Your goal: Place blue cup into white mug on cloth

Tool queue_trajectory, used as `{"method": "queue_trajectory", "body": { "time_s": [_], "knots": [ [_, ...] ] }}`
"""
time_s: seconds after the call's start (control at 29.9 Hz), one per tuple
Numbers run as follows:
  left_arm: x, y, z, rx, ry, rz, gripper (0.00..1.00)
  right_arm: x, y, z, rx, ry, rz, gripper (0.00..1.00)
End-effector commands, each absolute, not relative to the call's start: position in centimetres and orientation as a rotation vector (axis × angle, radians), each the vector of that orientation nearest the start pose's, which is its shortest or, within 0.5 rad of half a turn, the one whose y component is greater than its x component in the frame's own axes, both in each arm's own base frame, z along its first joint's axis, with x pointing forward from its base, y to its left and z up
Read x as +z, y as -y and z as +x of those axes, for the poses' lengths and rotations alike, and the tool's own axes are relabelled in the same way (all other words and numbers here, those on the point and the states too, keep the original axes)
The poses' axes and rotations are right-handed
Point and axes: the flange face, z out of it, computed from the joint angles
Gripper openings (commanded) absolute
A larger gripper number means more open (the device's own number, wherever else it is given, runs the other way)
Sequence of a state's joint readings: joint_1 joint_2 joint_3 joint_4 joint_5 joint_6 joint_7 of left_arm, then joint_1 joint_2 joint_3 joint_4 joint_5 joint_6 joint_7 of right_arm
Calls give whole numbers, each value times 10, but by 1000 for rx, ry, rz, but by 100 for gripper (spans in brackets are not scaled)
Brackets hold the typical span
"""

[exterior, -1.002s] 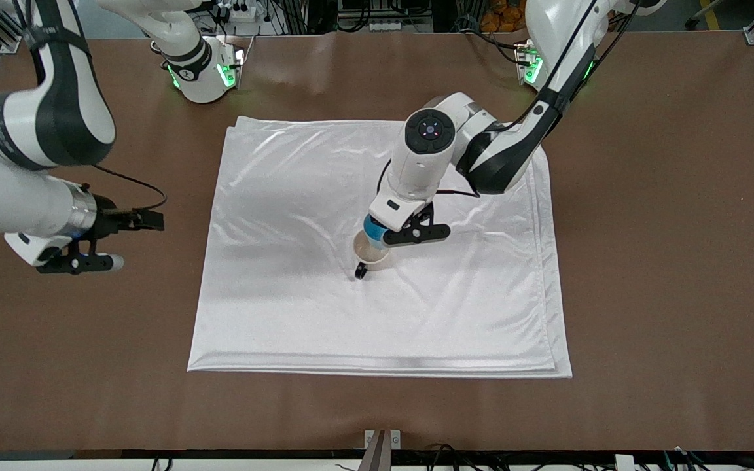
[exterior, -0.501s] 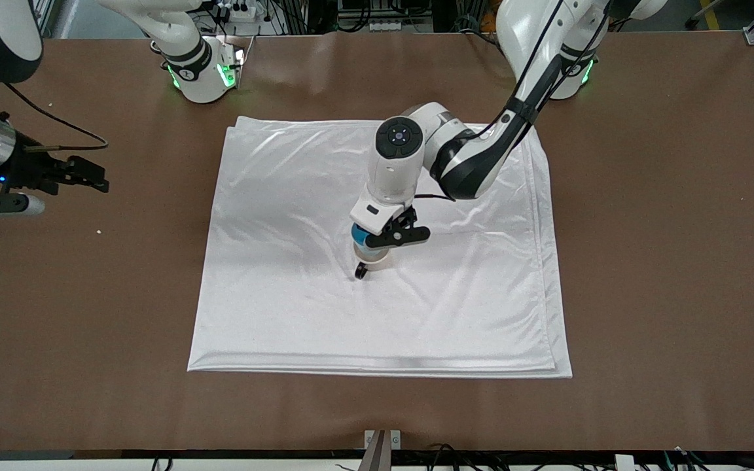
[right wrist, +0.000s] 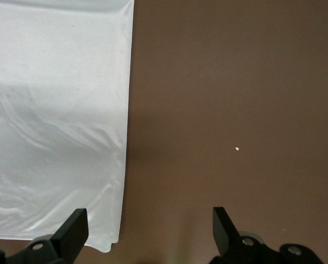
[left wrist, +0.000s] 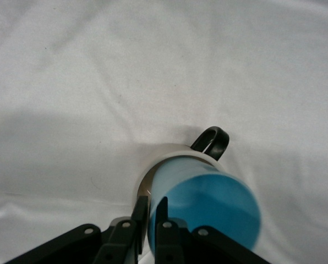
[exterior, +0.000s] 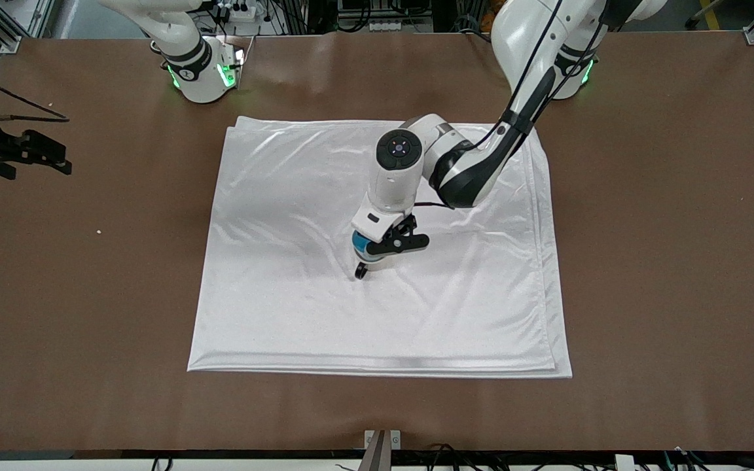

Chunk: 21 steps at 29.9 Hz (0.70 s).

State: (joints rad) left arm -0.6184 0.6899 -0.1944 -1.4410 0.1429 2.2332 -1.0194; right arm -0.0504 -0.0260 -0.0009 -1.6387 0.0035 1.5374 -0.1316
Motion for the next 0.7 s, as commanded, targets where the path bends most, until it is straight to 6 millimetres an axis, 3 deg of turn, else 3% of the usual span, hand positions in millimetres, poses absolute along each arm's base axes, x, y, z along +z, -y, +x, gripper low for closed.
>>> {"method": "queue_trajectory", "body": {
  "time_s": [0.0, 0.2, 0.4, 0.67],
  "knots": [
    [303, 515, 530, -159, 264, -3217, 100, 613, 31, 537, 120, 154, -3156, 100],
    [311, 515, 530, -171, 262, -3223, 100, 614, 30, 537, 113, 162, -3156, 100],
    [358, 516, 528, -238, 281, -3259, 100, 616, 29, 538, 101, 166, -3157, 100],
    [412, 500, 528, -291, 307, -3252, 100, 617, 29, 539, 99, 164, -3157, 100]
  ]
}}
